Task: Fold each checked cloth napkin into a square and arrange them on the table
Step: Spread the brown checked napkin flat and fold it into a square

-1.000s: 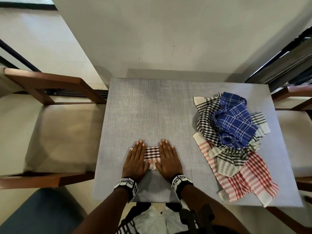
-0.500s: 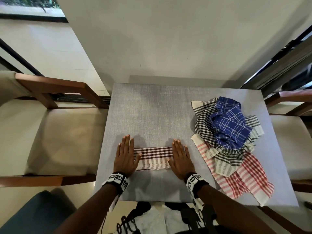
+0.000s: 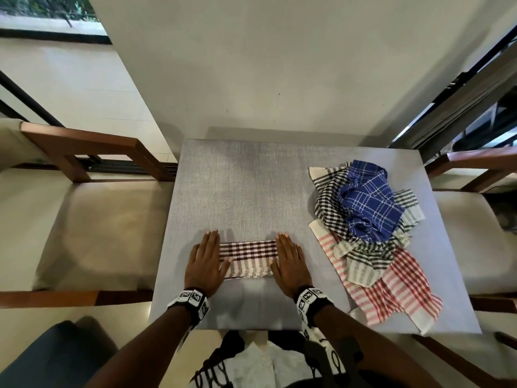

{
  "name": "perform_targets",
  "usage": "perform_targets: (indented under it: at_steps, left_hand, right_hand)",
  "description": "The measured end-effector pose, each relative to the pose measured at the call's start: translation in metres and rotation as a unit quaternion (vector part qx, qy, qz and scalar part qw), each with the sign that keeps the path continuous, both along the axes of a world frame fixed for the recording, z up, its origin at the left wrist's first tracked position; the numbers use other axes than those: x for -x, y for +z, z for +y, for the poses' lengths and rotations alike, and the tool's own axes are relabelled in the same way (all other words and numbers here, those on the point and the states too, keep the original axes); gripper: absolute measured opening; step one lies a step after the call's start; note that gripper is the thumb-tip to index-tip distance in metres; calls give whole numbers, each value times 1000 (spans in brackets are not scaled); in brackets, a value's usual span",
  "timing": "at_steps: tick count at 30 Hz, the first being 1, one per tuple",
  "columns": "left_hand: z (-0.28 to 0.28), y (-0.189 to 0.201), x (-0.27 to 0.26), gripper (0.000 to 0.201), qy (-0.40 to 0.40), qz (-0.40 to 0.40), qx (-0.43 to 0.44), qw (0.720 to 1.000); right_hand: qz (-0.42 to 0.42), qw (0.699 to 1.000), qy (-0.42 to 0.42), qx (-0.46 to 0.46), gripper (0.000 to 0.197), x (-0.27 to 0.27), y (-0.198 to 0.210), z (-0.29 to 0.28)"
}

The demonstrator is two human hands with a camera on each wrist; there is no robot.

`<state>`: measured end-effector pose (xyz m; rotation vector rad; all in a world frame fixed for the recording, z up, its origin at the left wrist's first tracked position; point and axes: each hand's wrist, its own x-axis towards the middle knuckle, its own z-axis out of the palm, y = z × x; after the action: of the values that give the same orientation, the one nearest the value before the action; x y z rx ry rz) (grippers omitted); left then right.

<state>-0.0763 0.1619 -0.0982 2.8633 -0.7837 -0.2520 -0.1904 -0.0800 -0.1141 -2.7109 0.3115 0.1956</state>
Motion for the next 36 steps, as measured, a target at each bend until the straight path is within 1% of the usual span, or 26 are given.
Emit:
perform_targets:
  at_steps: [1, 2, 5, 8, 11, 15, 21, 24, 26, 27, 29, 30, 31, 32, 33, 34, 35, 36]
  left_hand:
    - [-2, -4, 8, 80, -16, 13, -8, 1000]
    - [-4, -7, 15, 83, -15, 28, -11, 999]
    - [-10, -15, 27, 90, 12, 65, -10, 998]
    - [-13, -20, 26, 94, 18, 82, -10, 996]
    - [-15, -23, 26, 94, 27, 77, -2, 997]
    - [-17, -22, 29, 94, 36, 72, 2, 997]
    - [-16, -19, 25, 96, 24, 93, -11, 995]
    - [-13, -15, 25, 96, 19, 78, -25, 996]
    - [-16, -5, 27, 92, 40, 62, 4, 997]
    - [-22, 4, 27, 86, 60, 71, 38, 995]
    - [-39, 19, 28, 64, 77, 114, 144, 980]
    - [-50, 26, 27, 48, 86, 156, 208, 962]
    - [-62, 34, 25, 32, 122, 223, 271, 928]
    - [-74, 41, 20, 19, 188, 311, 334, 870]
    - [-84, 47, 16, 15, 270, 396, 388, 787]
    - [-92, 50, 12, 16, 343, 465, 419, 701]
    - [-97, 52, 9, 18, 391, 505, 426, 641]
    - [-99, 51, 6, 20, 412, 523, 414, 621]
  right_hand:
    - [1, 1000, 3, 1, 67, 2, -2, 2]
    - [4, 1000, 6, 3, 68, 3, -3, 2]
    - [22, 999, 15, 18, 71, 8, -6, 1]
    - [54, 998, 17, 41, 71, 12, -11, 1]
    - [65, 997, 7, 48, 69, 13, -14, 5]
    - [54, 997, 4, 57, 68, 14, -16, 6]
    - [55, 997, 6, 44, 68, 14, -14, 5]
    - [37, 999, 1, 15, 67, 13, -12, 3]
    - [8, 1000, -18, -21, 64, 12, -7, 2]
    - [-9, 999, -33, -41, 63, 11, -5, 1]
    - [-48, 993, -77, -74, 60, 7, 0, -1]
    - [-66, 989, -100, -89, 57, 3, 3, -2]
    - [-81, 984, -120, -107, 54, -2, 7, -3]
    - [-87, 979, -136, -124, 48, -6, 10, -3]
    - [-86, 975, -151, -140, 41, -10, 14, -4]
    - [-78, 971, -163, -154, 34, -14, 16, -4]
    - [-69, 968, -176, -166, 30, -16, 17, -5]
    - [-62, 965, -189, -172, 28, -19, 18, -4]
